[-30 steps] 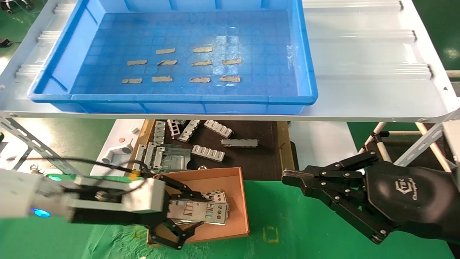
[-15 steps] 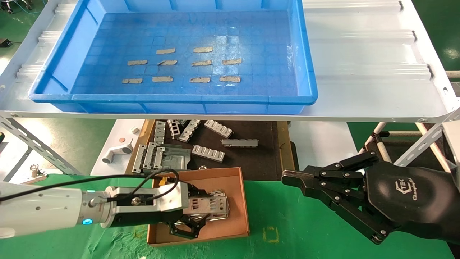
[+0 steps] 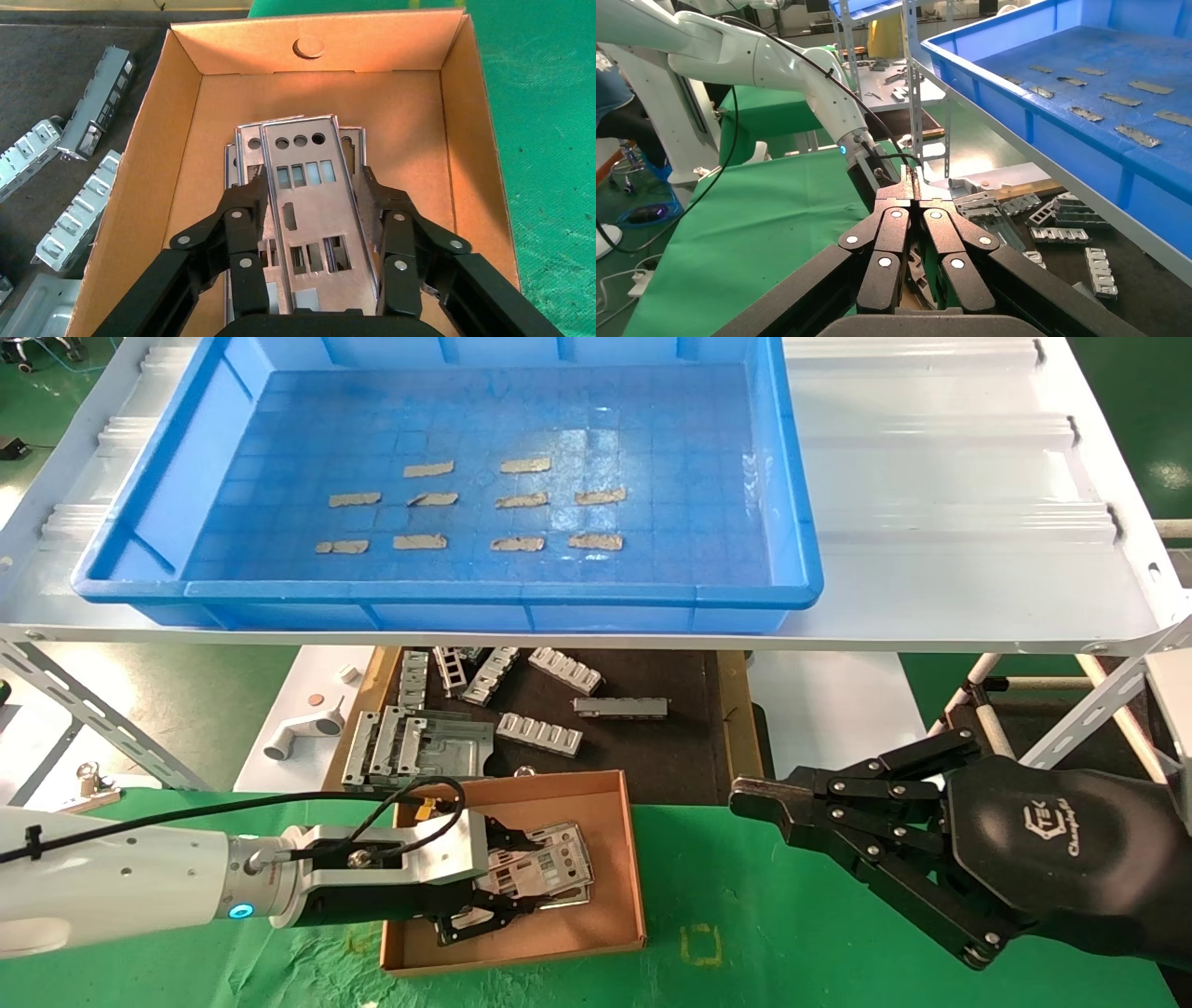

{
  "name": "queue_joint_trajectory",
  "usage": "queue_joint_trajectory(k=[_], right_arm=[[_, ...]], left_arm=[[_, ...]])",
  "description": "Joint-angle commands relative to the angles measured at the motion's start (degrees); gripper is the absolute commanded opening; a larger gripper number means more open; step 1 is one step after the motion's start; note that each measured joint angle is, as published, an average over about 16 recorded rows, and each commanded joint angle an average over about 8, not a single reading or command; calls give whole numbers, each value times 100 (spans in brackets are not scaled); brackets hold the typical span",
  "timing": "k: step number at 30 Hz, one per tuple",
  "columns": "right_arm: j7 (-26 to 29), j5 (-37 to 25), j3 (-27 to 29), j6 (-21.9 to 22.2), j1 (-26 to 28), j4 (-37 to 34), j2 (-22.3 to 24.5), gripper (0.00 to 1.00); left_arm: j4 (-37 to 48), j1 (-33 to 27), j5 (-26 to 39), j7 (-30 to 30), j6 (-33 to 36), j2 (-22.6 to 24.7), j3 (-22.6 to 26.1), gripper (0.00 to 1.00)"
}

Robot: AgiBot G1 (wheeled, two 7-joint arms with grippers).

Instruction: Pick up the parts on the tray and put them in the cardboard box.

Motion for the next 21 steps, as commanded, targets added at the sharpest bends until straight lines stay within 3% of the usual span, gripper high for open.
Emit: queue_joint_trajectory(k=[1, 7, 9, 10, 15, 17, 18, 21], right_arm=[[0, 0, 0, 0, 0, 0, 0, 0], [0, 0, 0, 0, 0, 0, 0, 0], [0, 0, 0, 0, 0, 0, 0, 5], [0, 0, 0, 0, 0, 0, 0, 12], [0, 0, 0, 0, 0, 0, 0, 75], [0, 0, 0, 0, 0, 0, 0, 95], [0, 0, 0, 0, 0, 0, 0, 100], [0, 0, 0, 0, 0, 0, 0, 100]], left_arm=[[74, -14, -28, 59, 38, 28, -14, 100], [73, -64, -236, 158, 142, -69, -155, 100], [56, -80, -391, 140, 277, -141, -221, 100], [50, -90, -465, 131, 356, -182, -251, 100], [0, -69, -722, -8, 615, -292, -404, 100], [-44, -35, -759, -70, 662, -314, -490, 100], [-73, -10, -780, -110, 679, -321, -541, 100], [-169, 61, -868, -214, 807, -380, -722, 100]])
